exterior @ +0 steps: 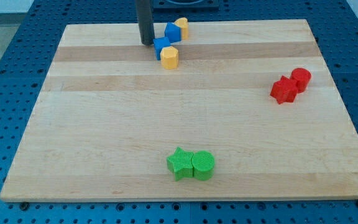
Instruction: Adjust the heart to the top center
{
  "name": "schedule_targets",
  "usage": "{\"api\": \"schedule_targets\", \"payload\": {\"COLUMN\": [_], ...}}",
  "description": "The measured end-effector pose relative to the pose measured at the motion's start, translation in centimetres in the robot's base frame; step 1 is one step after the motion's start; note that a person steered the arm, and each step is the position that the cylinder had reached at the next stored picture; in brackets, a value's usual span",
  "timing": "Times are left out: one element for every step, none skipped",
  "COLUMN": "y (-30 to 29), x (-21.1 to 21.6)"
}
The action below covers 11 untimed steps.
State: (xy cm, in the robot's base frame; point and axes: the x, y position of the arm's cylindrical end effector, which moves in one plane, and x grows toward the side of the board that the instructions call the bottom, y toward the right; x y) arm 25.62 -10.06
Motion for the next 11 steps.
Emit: {"api": "schedule_targets", "payload": {"y": [-1.0, 2.5, 9.4, 9.9, 10.4, 10.6, 9.7, 9.9, 9.2, 7.0, 8.1], "x": [-1.7, -5.9, -6.2, -6.2, -6.2, -6.2, -6.2, -6.4, -6.2, -6.4, -6.3]}}
